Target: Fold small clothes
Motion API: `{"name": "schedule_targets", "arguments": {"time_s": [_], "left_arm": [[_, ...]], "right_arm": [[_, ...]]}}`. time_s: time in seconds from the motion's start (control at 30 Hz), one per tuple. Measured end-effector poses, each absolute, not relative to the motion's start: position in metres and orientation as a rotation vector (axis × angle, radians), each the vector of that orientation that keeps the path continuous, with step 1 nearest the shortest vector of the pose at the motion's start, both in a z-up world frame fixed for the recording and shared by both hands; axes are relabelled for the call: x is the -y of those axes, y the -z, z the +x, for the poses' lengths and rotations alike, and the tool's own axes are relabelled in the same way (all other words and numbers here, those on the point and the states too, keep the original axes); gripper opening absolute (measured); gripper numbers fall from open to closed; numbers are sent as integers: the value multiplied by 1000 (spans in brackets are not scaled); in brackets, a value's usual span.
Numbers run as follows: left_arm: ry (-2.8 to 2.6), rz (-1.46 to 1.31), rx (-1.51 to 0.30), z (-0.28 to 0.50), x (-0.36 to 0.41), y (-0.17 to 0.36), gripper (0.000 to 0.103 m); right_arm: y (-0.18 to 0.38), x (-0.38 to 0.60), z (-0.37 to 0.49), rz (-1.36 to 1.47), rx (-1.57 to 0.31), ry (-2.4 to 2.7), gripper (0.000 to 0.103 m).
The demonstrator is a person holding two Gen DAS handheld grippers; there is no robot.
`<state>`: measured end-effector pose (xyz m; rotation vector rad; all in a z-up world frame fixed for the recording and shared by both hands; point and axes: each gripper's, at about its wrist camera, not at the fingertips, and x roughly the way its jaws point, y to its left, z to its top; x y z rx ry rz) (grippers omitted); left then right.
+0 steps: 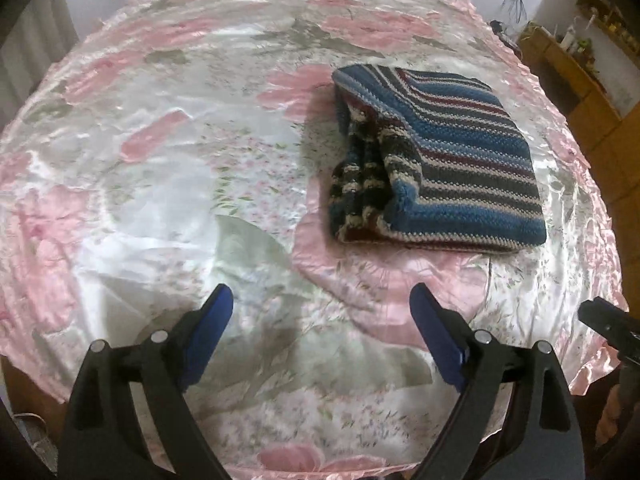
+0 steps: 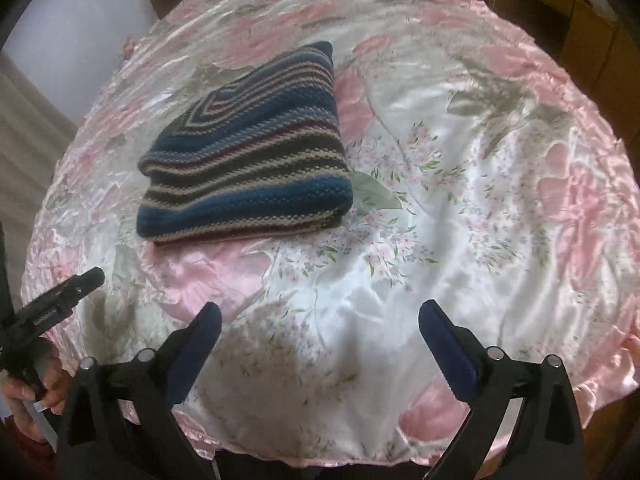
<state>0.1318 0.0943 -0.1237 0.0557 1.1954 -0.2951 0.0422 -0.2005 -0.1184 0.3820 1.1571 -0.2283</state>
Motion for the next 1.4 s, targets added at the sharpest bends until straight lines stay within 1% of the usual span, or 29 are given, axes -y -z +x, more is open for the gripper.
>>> {"name": "schedule_targets", "arguments": {"time_s": [0.4, 0.53, 0.8, 1.03, 1.4], "left_arm": [[284, 90, -1114, 93, -106, 70, 92], [290, 120, -1060, 75, -108, 50, 92], [317, 106, -997, 53, -113, 17, 93], [314, 120, -971, 45, -114, 6, 93], [278, 128, -964, 46, -121, 4, 93]], "right_arm": [[74, 166, 24, 318, -1110, 265, 99], [60, 154, 18, 304, -1087, 261, 99], [39, 133, 10, 327, -1042, 194, 99], [31, 124, 8, 296, -1043, 229, 99], [24, 123, 1, 247, -1022, 262, 99]]}}
